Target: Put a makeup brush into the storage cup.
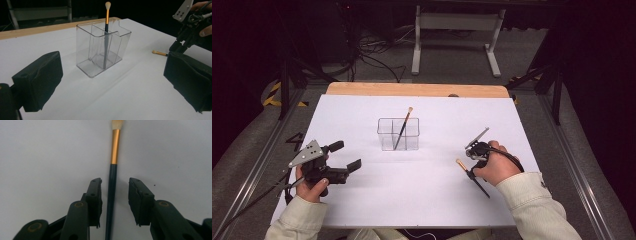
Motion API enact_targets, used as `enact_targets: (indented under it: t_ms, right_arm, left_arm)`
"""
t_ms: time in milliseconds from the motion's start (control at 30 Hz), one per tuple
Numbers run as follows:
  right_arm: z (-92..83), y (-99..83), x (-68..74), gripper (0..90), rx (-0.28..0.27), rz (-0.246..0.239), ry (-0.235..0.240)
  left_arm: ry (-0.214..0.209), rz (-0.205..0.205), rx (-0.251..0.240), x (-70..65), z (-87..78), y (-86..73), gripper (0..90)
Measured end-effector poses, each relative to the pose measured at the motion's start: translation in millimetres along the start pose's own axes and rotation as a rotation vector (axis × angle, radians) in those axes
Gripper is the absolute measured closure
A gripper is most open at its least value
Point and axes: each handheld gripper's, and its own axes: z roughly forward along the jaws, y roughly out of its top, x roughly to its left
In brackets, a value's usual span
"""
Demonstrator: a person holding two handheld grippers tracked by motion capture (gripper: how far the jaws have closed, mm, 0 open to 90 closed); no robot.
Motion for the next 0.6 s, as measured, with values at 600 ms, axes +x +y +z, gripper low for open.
enact_targets:
  t_ms: [600]
  right_arm:
    - [7.0,-2.0,2.9,69.3,0.098,-0.013,-0.01]
  left_arm:
    - [0.007,-0.023,-0.003,-3.6,-0.3,-0.9,0.5]
